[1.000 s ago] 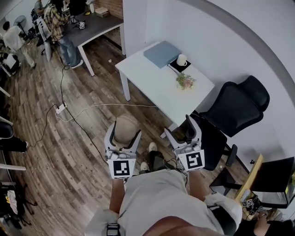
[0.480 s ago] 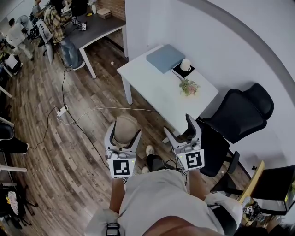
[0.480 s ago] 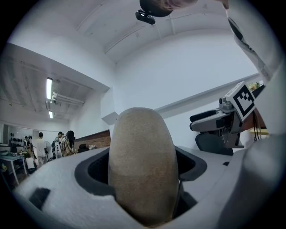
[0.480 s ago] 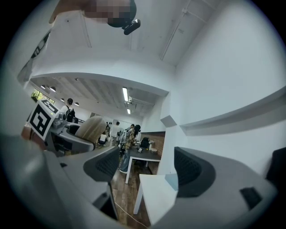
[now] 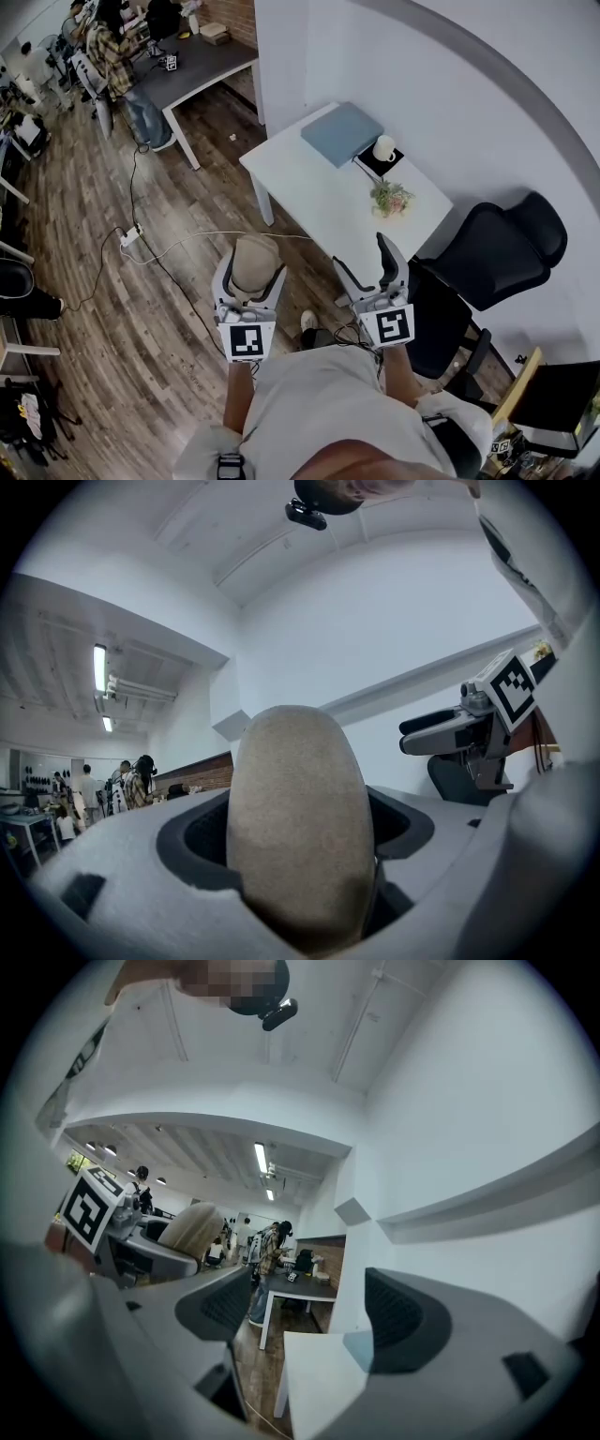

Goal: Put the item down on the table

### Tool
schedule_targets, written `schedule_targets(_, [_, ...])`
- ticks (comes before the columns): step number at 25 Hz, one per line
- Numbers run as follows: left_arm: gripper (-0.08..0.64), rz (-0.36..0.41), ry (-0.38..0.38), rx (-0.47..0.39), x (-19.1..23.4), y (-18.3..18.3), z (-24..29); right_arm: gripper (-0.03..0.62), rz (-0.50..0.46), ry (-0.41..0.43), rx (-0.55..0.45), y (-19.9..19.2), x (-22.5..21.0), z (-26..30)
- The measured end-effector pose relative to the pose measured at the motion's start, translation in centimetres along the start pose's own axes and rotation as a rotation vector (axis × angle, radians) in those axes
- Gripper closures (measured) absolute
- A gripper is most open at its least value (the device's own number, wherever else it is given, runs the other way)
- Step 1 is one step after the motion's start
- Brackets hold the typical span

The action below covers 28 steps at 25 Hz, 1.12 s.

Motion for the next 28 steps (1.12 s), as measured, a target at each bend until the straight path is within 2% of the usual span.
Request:
schedule_targets(14, [0.160,0.023,0.040,0.026,0.7,0.6,8.4,0.213,0.046,0.040,0.008,-1.9,-6.3,6.7])
schedule_targets(28, [0.160,0.037,0.097,0.041,1.5,0.5,12.6,0.216,0.063,0.085,-0.017,-3.4,-9.6,11.5])
Point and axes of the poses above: the fingertips, and each gripper's own axes: z forward along the fingers, x to its left, y out of its top, the point moved 8 cm from there along -z, backward along the fingers, and after that the axes turned 2 degrees about -z, right-handed, at the moved point
